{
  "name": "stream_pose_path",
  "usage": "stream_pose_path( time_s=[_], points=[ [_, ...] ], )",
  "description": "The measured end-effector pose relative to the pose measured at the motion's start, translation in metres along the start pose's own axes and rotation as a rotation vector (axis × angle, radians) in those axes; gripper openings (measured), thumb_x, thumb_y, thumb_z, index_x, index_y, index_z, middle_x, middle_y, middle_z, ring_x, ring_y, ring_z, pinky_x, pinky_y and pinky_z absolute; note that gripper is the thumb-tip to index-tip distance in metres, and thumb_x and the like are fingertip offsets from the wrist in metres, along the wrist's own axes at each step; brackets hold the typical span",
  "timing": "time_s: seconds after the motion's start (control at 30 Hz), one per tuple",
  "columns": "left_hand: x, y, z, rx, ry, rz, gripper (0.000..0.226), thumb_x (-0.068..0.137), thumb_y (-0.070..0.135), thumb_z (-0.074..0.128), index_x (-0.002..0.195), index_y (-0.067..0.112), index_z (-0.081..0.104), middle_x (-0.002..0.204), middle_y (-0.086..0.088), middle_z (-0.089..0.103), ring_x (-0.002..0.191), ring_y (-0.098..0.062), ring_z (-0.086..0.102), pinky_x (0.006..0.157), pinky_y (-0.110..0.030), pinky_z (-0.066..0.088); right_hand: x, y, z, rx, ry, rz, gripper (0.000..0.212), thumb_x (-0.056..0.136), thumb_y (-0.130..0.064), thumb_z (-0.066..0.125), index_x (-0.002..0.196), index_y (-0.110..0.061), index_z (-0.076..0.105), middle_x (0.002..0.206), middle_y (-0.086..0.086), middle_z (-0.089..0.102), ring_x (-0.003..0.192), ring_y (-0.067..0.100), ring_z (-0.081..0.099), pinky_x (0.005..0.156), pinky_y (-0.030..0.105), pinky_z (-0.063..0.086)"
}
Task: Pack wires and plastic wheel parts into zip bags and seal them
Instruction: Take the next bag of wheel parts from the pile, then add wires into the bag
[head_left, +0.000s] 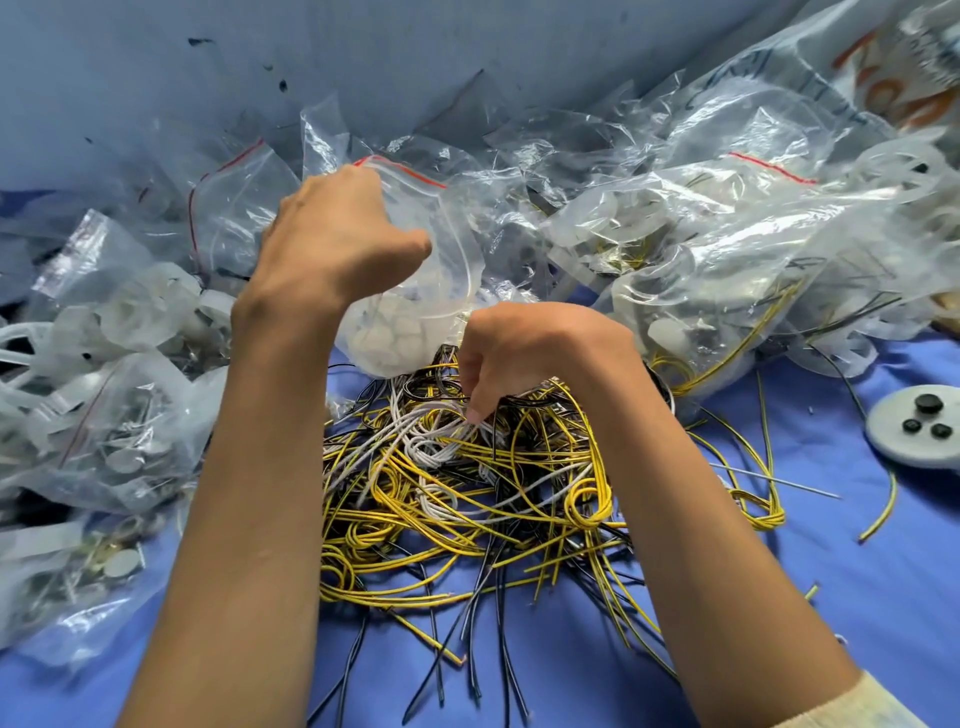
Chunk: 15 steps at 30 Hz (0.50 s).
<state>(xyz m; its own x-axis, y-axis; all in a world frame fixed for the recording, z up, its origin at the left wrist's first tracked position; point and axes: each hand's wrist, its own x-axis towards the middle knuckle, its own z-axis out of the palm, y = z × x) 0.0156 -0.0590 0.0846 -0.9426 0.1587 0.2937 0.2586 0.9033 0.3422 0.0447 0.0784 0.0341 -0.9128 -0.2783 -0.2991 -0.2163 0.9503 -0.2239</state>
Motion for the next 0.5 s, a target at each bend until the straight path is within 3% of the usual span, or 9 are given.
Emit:
stream_pose_path(
  time_s=[0.13,0.27,0.43,0.5],
  points=[
    [0.001,-0.001,0.0,-0.005,0.001,0.001,0.037,0.081,0.031,0.056,0.111,0.009,0.055,0.108,-0.019,0.059,0.095,-0.039,0.057,0.076,-0.04,0.05,0.003,-0.003,0.001,0.004,0.019,0.027,0.043,0.067,-0.047,0.08,0.094,-0.016,0.07,0.072,-0.006,0.058,0.083,0.023,0.061,0.07,0.03,0.05],
    [0.001,-0.001,0.0,0.001,0.007,0.009,0.038,0.081,0.031,0.056,0.112,0.009,0.056,0.111,-0.02,0.059,0.099,-0.038,0.056,0.081,-0.04,0.048,0.01,-0.007,0.007,-0.008,0.116,0.038,0.048,0.069,-0.057,0.074,0.07,-0.013,0.055,0.064,-0.004,0.049,0.077,0.026,0.056,0.065,0.028,0.043],
    [0.0,-0.001,0.0,0.011,0.003,0.013,0.037,0.082,0.032,0.055,0.111,0.009,0.054,0.107,-0.02,0.059,0.093,-0.039,0.058,0.074,-0.04,0.051,0.012,-0.014,0.012,-0.043,0.167,0.032,0.051,0.064,-0.044,0.083,0.1,-0.012,0.067,0.065,-0.003,0.043,0.077,0.026,0.056,0.066,0.029,0.041],
    [-0.001,-0.001,-0.001,0.013,0.005,0.014,0.037,0.082,0.032,0.055,0.11,0.008,0.055,0.106,-0.02,0.059,0.093,-0.039,0.058,0.075,-0.041,0.051,0.012,-0.014,0.013,-0.056,0.181,0.023,0.044,0.064,-0.04,0.084,0.094,-0.014,0.067,0.065,-0.004,0.042,0.077,0.026,0.056,0.064,0.029,0.039]
  ],
)
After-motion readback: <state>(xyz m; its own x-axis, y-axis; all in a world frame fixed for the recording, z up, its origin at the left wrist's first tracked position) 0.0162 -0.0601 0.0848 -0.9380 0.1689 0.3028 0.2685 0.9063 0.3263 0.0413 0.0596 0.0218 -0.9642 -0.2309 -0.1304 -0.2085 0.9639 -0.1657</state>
